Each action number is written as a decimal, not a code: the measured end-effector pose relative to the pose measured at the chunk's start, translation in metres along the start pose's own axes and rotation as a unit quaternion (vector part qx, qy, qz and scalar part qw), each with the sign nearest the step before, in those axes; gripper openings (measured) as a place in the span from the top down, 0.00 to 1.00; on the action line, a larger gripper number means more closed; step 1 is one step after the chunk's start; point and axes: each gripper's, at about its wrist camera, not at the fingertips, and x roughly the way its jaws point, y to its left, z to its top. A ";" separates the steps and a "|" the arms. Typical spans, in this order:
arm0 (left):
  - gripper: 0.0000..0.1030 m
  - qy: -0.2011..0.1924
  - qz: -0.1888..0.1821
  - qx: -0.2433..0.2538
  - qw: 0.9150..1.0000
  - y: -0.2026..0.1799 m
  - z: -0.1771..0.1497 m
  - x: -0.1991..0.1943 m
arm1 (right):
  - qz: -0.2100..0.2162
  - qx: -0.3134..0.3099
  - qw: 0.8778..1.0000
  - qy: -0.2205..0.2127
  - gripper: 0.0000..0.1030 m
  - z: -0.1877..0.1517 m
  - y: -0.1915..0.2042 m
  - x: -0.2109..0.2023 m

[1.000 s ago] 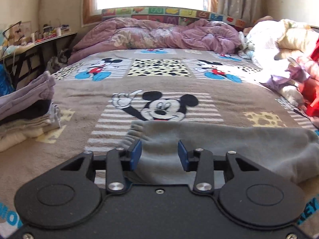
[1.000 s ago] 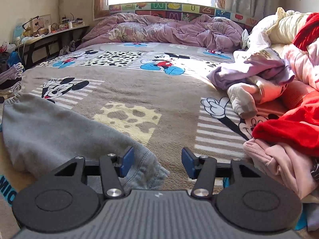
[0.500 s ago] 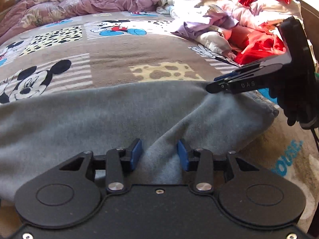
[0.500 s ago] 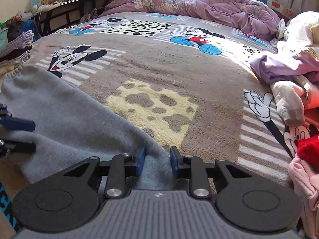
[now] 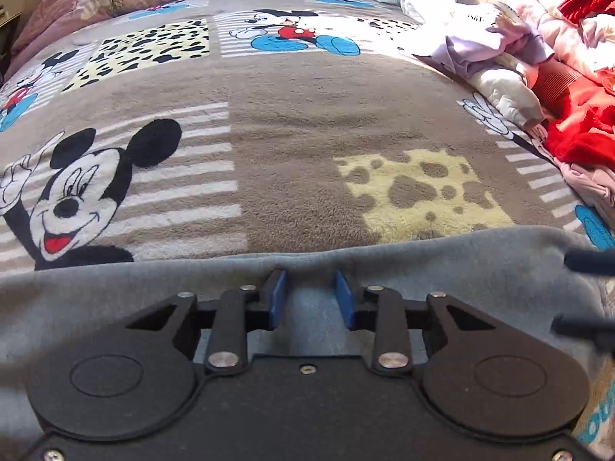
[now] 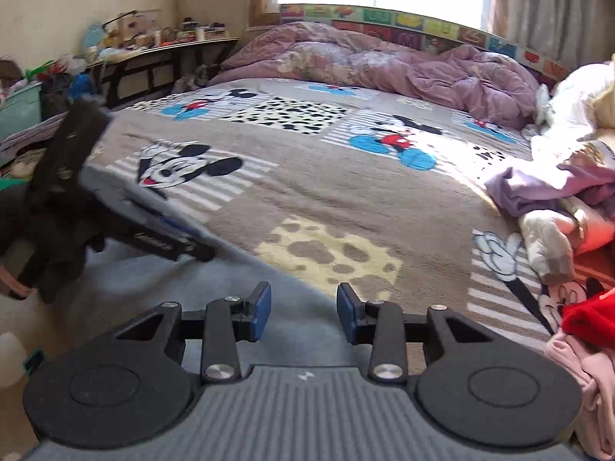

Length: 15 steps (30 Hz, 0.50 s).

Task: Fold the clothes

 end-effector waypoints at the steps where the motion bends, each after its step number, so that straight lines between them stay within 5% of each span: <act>1: 0.70 0.000 0.002 0.010 1.000 -0.002 -0.001 -0.002 | 0.002 -0.046 0.999 0.028 0.62 -0.006 0.016 0.007; 3: 0.70 -0.010 -0.007 0.003 1.000 0.006 -0.005 -0.007 | -0.010 -0.091 0.994 0.064 0.61 -0.022 0.029 0.020; 10: 0.71 -0.097 -0.028 -0.027 0.994 -0.005 -0.059 -0.099 | -0.013 -0.054 0.998 -0.009 0.60 -0.016 0.033 -0.023; 12: 0.71 -0.090 -0.036 -0.028 0.995 -0.019 -0.077 -0.095 | -0.003 -0.055 0.998 -0.005 0.55 -0.019 0.039 -0.019; 15: 0.71 -0.068 0.012 0.037 0.997 -0.045 -0.099 -0.062 | -0.012 -0.052 0.997 0.051 0.52 -0.033 0.045 0.006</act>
